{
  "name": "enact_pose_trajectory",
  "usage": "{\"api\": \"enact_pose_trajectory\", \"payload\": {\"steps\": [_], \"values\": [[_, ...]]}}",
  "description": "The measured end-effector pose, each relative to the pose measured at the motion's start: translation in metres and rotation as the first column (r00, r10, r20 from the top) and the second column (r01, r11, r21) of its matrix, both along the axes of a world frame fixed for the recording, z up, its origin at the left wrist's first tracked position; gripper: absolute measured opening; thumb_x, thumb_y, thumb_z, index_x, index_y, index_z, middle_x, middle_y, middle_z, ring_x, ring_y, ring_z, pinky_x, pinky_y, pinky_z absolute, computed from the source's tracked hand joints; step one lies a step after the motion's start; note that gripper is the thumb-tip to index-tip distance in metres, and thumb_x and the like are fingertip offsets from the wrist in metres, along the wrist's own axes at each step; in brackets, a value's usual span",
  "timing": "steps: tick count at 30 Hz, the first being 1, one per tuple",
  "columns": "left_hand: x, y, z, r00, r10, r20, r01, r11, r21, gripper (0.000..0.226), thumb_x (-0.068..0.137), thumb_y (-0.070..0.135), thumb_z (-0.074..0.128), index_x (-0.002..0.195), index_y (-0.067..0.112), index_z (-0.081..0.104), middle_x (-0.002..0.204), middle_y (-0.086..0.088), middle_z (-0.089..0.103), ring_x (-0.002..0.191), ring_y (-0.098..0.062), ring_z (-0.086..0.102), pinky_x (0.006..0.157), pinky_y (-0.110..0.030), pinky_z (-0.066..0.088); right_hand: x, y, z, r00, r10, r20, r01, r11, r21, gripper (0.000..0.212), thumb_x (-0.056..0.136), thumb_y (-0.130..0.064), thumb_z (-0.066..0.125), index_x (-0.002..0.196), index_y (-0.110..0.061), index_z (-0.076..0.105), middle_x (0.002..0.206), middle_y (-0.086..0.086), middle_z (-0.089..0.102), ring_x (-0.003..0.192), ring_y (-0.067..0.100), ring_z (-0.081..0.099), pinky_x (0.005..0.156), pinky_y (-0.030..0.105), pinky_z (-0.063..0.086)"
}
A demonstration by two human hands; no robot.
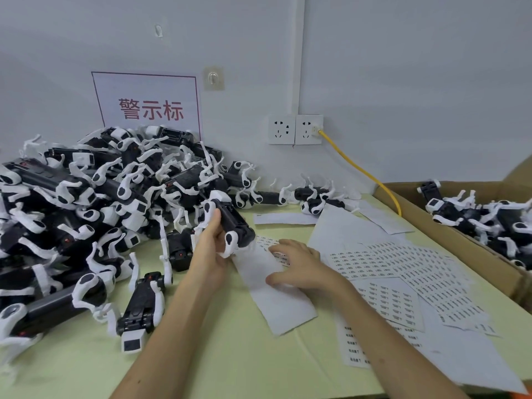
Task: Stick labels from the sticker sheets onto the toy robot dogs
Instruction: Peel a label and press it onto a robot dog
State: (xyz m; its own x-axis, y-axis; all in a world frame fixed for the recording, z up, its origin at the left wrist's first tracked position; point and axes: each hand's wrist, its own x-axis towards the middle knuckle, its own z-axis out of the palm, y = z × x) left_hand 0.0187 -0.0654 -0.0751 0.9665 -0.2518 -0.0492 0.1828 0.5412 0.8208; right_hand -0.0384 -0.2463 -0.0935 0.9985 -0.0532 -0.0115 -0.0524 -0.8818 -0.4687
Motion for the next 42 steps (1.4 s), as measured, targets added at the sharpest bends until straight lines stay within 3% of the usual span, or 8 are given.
{"api": "enact_pose_trajectory", "payload": {"steps": [5, 8, 11, 19, 25, 29, 33, 42], "values": [[-0.007, -0.001, 0.002, 0.997, -0.063, -0.032, 0.065, 0.997, 0.048, 0.067, 0.085, 0.051, 0.068, 0.131, 0.003, 0.066, 0.116, -0.011, 0.070, 0.102, -0.027, 0.070, 0.077, -0.033, 0.060, -0.008, 0.000, 0.001, 0.997, 0.036, 0.068, -0.066, 0.844, 0.532, 0.072, 0.074, -0.004, 0.079, 0.134, -0.032, 0.051, 0.125, -0.005, 0.064, 0.115, 0.017, 0.061, 0.102, 0.041, 0.051], [-0.007, -0.001, 0.001, 0.996, -0.077, -0.042, 0.079, 0.995, 0.061, 0.066, 0.095, 0.050, 0.062, 0.139, 0.002, 0.060, 0.123, -0.013, 0.068, 0.110, -0.031, 0.066, 0.075, -0.033, 0.060, -0.004, 0.006, 0.001, 0.986, -0.050, 0.160, -0.066, 0.762, 0.645, 0.041, 0.084, -0.007, 0.076, 0.116, -0.026, 0.060, 0.104, -0.004, 0.071, 0.086, 0.014, 0.062, 0.079, 0.026, 0.052], [-0.008, -0.002, 0.000, 0.995, -0.100, 0.001, 0.100, 0.991, 0.084, 0.062, 0.094, 0.047, 0.062, 0.134, -0.001, 0.063, 0.117, -0.016, 0.071, 0.101, -0.033, 0.071, 0.073, -0.034, 0.060, 0.001, 0.008, -0.001, 0.964, -0.144, 0.225, -0.045, 0.745, 0.666, 0.015, 0.091, -0.020, 0.074, 0.100, -0.023, 0.062, 0.086, -0.004, 0.074, 0.074, 0.012, 0.060, 0.073, 0.026, 0.046], [-0.006, -0.001, 0.001, 0.983, -0.073, 0.168, 0.073, 0.997, 0.004, 0.056, 0.089, 0.052, 0.063, 0.126, 0.009, 0.065, 0.098, -0.011, 0.068, 0.094, -0.031, 0.062, 0.088, -0.039, 0.050, 0.004, -0.005, 0.004, 0.881, -0.277, 0.383, -0.065, 0.732, 0.678, 0.037, 0.085, 0.001, 0.073, 0.098, -0.033, 0.071, 0.104, -0.005, 0.074, 0.081, 0.010, 0.065, 0.085, 0.028, 0.055], [-0.011, 0.003, 0.003, 0.975, -0.202, 0.098, 0.206, 0.978, -0.033, 0.048, 0.093, 0.058, 0.062, 0.105, 0.015, 0.080, 0.115, -0.015, 0.068, 0.102, -0.032, 0.066, 0.101, -0.047, 0.043, 0.002, -0.012, 0.010, 0.816, -0.385, 0.432, -0.081, 0.663, 0.744, 0.034, 0.085, -0.001, 0.076, 0.100, -0.031, 0.074, 0.083, -0.003, 0.074, 0.072, 0.001, 0.065, 0.071, 0.014, 0.048], [-0.013, -0.001, 0.001, 0.926, -0.348, 0.146, 0.352, 0.936, 0.001, 0.057, 0.098, 0.063, 0.056, 0.117, 0.013, 0.076, 0.133, -0.023, 0.064, 0.119, -0.037, 0.058, 0.114, -0.055, 0.035, 0.000, -0.012, 0.014, 0.777, -0.416, 0.472, -0.105, 0.654, 0.749, 0.034, 0.086, 0.000, 0.075, 0.093, -0.033, 0.073, 0.088, -0.005, 0.074, 0.074, -0.005, 0.065, 0.070, 0.009, 0.046], [-0.012, -0.002, 0.000, 0.913, -0.382, 0.142, 0.394, 0.917, -0.066, 0.050, 0.091, 0.063, 0.069, 0.108, 0.017, 0.078, 0.108, -0.013, 0.068, 0.108, -0.030, 0.048, 0.105, -0.048, 0.028, -0.001, -0.011, 0.015, 0.767, -0.429, 0.477, -0.122, 0.632, 0.765, 0.029, 0.087, -0.003, 0.076, 0.091, -0.032, 0.074, 0.088, -0.008, 0.075, 0.077, -0.002, 0.067, 0.070, 0.013, 0.048], [-0.015, -0.002, 0.001, 0.882, -0.417, 0.220, 0.427, 0.904, 0.002, 0.056, 0.084, 0.067, 0.073, 0.117, 0.022, 0.078, 0.109, -0.002, 0.075, 0.101, -0.024, 0.070, 0.099, -0.044, 0.048, 0.003, -0.012, 0.011, 0.746, -0.469, 0.473, -0.115, 0.609, 0.785, 0.020, 0.085, -0.012, 0.080, 0.089, -0.031, 0.072, 0.086, -0.009, 0.077, 0.076, 0.000, 0.067, 0.068, 0.012, 0.047]]}}
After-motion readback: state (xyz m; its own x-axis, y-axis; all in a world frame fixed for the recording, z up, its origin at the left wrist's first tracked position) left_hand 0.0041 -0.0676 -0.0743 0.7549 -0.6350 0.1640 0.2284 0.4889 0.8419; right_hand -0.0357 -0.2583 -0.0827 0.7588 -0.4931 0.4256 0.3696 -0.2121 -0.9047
